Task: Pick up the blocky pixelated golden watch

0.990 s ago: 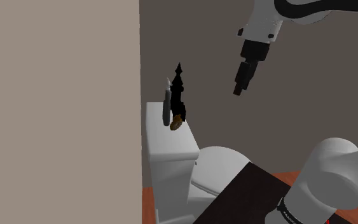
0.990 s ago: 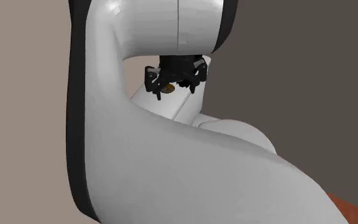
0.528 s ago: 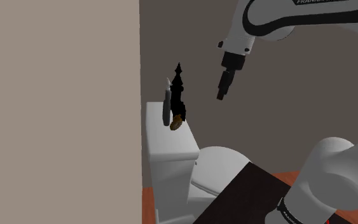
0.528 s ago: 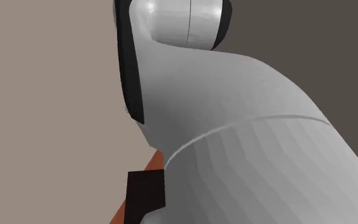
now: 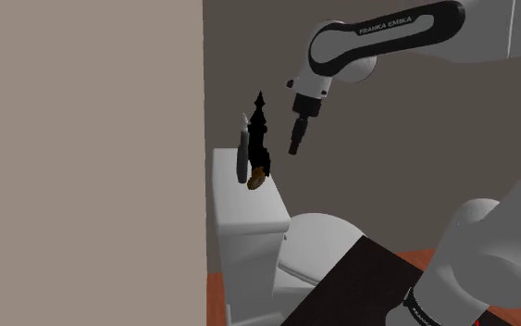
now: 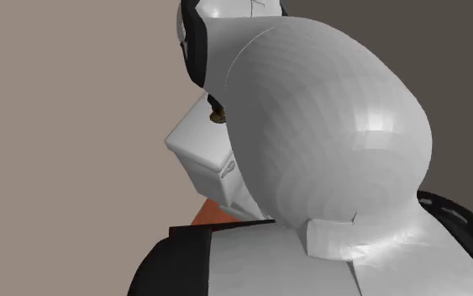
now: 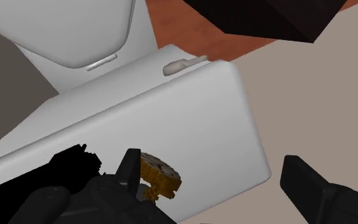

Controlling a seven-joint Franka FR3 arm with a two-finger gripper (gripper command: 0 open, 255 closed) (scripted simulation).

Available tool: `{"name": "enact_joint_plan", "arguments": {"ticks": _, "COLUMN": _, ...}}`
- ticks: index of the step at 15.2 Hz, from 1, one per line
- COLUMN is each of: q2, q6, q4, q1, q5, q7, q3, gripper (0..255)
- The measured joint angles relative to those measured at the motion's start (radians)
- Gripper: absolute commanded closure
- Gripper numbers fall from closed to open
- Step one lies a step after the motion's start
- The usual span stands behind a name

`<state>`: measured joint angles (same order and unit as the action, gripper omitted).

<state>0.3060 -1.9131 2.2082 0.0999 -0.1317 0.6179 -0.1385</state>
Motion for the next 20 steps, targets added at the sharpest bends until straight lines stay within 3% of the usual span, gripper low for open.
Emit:
{"name": "enact_joint_plan", "arguments": {"ticks": 10, "q2": -0.385, "q6": -0.08, "q4": -0.253, "q1": 0.044, "q5": -0.147, "q7": 0.282, "q3": -0.015, "gripper": 0}}
{"name": "enact_joint_plan", "arguments": {"ticks": 18, "q2": -0.44, "q6": -0.165, "q4": -0.214, "q1": 0.042, "q5": -0.174, "q7": 0.333, "q3": -0.011, "gripper": 0}}
{"name": "enact_joint_plan", "arguments": {"ticks": 19, "q2": -0.443, "q6": -0.168, "q4": -0.215, "q1": 0.042, "q5": -0.175, "q7": 0.334, "q3": -0.011, "gripper": 255}}
{"name": "enact_joint_plan", "arguments": {"ticks": 20, "q2": -0.444, "q6": -0.169, "q4": -0.215, "q1": 0.042, "q5": -0.175, "q7": 0.334, "q3": -0.011, "gripper": 255}}
